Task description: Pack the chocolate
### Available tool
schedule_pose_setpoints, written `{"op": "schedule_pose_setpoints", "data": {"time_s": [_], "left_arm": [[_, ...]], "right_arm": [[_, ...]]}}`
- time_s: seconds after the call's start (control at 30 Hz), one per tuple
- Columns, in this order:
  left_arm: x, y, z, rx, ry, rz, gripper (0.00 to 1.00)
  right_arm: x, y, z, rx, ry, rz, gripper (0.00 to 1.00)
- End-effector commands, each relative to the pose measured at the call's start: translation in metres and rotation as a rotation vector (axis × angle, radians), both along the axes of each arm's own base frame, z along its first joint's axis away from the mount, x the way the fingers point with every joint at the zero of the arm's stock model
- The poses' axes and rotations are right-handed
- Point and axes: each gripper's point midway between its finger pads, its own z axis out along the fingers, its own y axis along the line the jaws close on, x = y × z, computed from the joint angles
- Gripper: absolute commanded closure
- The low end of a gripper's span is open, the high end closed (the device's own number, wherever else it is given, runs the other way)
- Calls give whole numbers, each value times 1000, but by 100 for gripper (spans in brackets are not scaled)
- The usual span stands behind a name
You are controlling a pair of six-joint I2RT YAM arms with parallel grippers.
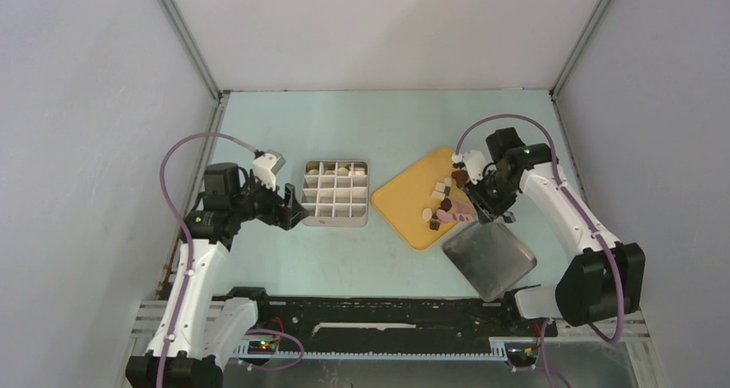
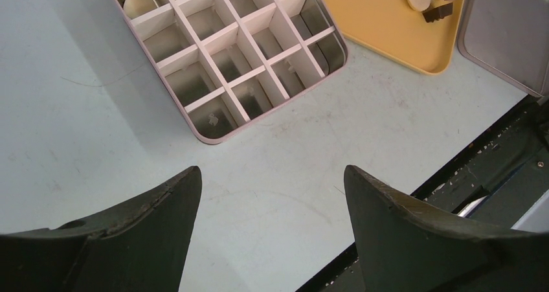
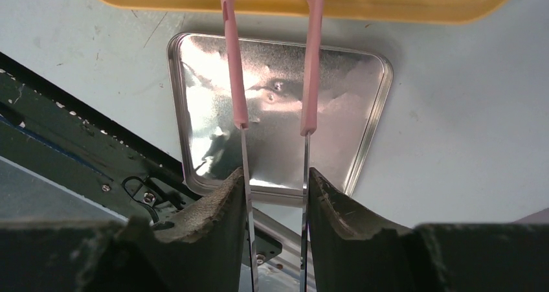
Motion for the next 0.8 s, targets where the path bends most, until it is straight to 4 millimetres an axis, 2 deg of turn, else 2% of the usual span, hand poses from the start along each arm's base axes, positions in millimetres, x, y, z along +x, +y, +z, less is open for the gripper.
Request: {"op": "schedule_pose_setpoints", "data": {"time_s": [0.0, 0.2, 0.33, 0.43, 0.6, 0.77], "left_arm": [[0, -1, 5, 0, -30, -12, 15], [0, -2, 5, 0, -28, -15, 15], [0, -2, 5, -3, -28, -19, 15], [0, -2, 5, -3, -30, -19, 15], [0, -3, 6, -4, -34, -20, 15], [0, -3, 6, -3, -37, -19, 15]], "right_arm": [[6, 2, -4, -17, -7, 19, 62], [-4, 3, 0, -47, 2, 49, 71], [-13, 3, 9, -47, -16, 54, 78], [-14, 3, 18, -43, -56, 53, 80], [-9, 13, 43, 15, -131, 64, 80], [10, 39, 64, 102, -203, 113, 80]]}}
